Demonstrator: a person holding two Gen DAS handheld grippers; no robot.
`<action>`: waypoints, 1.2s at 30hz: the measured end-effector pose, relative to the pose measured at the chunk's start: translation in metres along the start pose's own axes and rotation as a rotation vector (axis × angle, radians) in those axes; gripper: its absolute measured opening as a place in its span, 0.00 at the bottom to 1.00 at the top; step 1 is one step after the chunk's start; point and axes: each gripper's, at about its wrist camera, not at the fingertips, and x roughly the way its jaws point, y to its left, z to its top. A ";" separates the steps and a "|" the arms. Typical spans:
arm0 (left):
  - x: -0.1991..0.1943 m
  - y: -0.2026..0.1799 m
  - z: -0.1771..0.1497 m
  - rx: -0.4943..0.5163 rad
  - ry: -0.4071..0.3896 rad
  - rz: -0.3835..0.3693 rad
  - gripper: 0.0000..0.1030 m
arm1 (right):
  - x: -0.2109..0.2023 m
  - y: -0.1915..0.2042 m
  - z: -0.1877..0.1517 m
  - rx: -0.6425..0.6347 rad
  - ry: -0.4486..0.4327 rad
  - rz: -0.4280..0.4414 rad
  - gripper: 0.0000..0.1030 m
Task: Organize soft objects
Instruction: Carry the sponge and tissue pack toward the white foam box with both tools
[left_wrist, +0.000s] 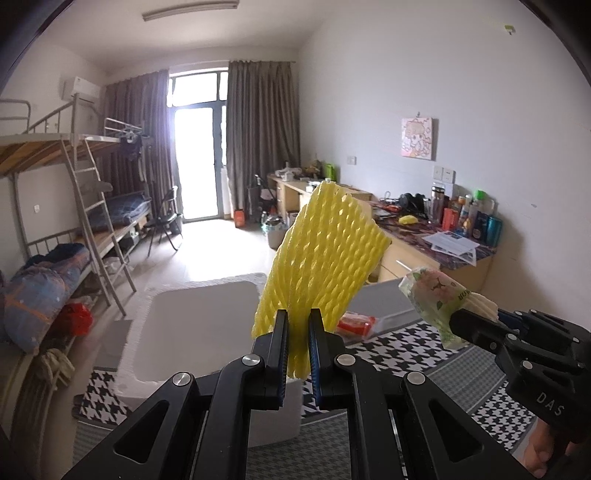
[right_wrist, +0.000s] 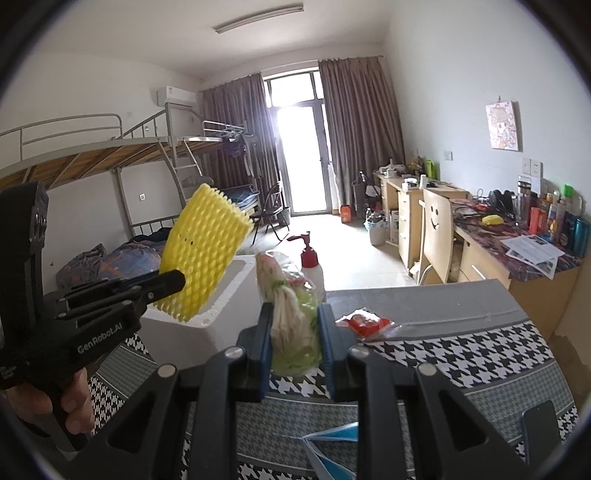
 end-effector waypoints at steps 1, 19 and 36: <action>0.000 0.002 0.001 -0.004 -0.002 0.004 0.11 | 0.001 0.000 0.000 -0.002 0.001 0.002 0.26; -0.003 0.030 0.004 -0.049 -0.013 0.086 0.11 | 0.025 0.031 0.017 -0.056 0.028 0.073 0.26; 0.006 0.052 0.001 -0.072 0.007 0.171 0.11 | 0.047 0.053 0.027 -0.121 0.055 0.106 0.26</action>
